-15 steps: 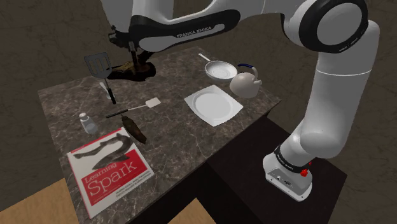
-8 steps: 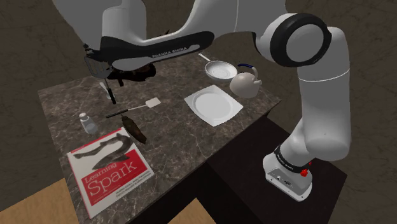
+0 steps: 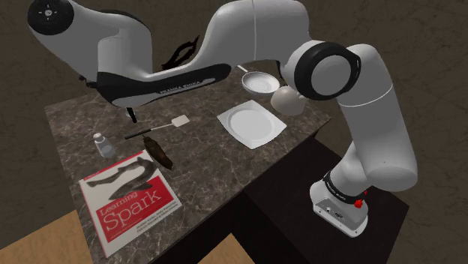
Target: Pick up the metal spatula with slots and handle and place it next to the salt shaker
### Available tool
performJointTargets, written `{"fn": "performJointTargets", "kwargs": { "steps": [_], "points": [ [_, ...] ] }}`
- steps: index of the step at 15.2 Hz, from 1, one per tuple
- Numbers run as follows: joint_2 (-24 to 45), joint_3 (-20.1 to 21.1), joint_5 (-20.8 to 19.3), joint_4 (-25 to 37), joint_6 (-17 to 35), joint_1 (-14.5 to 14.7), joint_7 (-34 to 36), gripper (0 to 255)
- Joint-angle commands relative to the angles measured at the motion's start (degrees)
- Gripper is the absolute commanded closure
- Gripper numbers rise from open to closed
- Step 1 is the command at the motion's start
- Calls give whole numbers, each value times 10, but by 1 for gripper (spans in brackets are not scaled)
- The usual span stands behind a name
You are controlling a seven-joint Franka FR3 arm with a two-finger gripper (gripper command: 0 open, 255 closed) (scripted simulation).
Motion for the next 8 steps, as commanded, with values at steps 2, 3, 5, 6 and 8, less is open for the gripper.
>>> {"fn": "performJointTargets", "kwargs": {
  "steps": [2,3,5,6,8],
  "points": [
    [2,-2,-5,-17,14,-2,14,255],
    [4,-3,-6,-22,19,-3,18,255],
    [6,-5,-10,-32,28,-5,27,255],
    [8,-6,-12,-37,33,-6,31,255],
    [12,-8,-15,-45,42,-7,39,255]
  ]
}}
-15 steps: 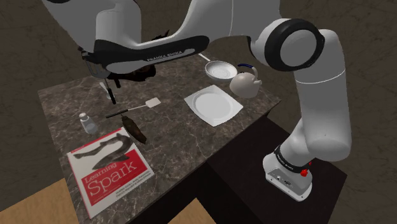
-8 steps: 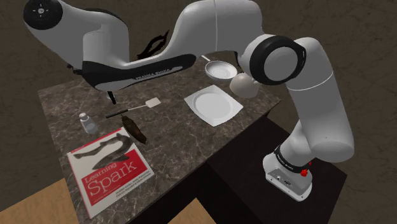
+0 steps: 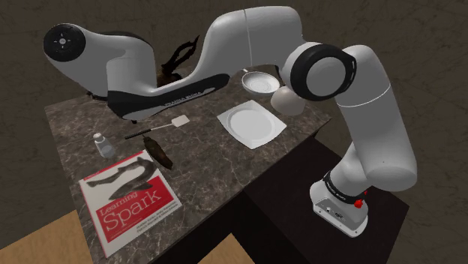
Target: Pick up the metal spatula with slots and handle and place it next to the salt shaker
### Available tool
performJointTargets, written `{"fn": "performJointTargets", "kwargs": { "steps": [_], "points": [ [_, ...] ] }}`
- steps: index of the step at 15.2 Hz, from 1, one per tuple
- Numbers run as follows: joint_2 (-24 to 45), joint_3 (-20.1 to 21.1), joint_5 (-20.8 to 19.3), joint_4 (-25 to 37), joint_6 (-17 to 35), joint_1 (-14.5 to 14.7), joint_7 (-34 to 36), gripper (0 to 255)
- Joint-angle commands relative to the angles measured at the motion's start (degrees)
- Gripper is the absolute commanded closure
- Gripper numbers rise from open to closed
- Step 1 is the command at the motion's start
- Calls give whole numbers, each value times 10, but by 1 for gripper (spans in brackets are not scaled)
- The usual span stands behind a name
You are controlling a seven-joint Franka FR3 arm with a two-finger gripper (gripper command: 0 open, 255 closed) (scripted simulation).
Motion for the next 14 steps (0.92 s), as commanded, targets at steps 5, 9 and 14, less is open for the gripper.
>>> {"fn": "performJointTargets", "kwargs": {
  "steps": [5,9,14],
  "points": [
    [12,-7,-12,-23,27,-3,24,255],
    [22,-12,-20,-33,42,-3,39,255],
    [38,-20,-31,-42,60,-2,57,255]
  ]
}}
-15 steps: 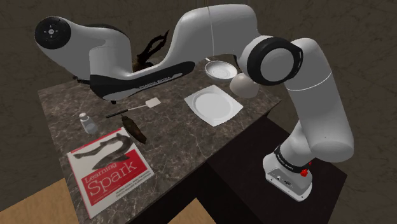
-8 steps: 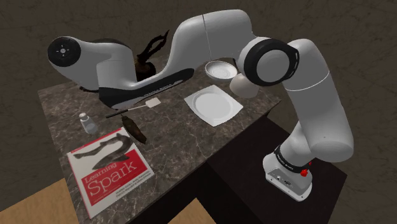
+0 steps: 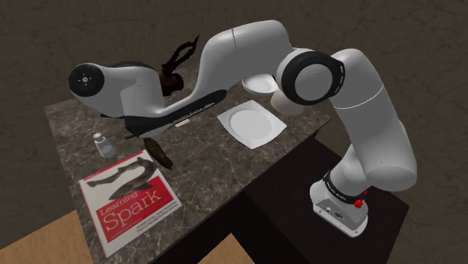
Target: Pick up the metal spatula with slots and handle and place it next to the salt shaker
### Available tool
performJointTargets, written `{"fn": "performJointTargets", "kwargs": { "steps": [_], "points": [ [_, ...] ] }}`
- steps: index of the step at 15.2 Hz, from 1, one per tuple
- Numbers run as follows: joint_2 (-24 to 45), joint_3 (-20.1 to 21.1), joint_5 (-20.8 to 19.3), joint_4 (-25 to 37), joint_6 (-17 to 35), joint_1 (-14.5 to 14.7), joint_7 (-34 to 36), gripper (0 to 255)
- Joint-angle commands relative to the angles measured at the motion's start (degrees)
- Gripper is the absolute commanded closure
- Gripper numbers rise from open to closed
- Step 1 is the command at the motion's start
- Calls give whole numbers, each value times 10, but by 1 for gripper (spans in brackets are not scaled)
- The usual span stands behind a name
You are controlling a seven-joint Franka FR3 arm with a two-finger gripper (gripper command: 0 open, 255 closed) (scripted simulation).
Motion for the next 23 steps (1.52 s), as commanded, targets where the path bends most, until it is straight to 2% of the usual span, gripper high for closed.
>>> {"fn": "performJointTargets", "kwargs": {
  "steps": [1,12,13,18,23],
  "points": [
    [8,-3,-4,1,6,2,6,255],
    [22,-9,-13,-2,19,4,19,255],
    [22,-9,-13,-2,19,4,19,0],
    [22,-9,-13,-2,19,4,19,0],
    [-29,8,3,-36,-11,9,24,0]
  ]
}}
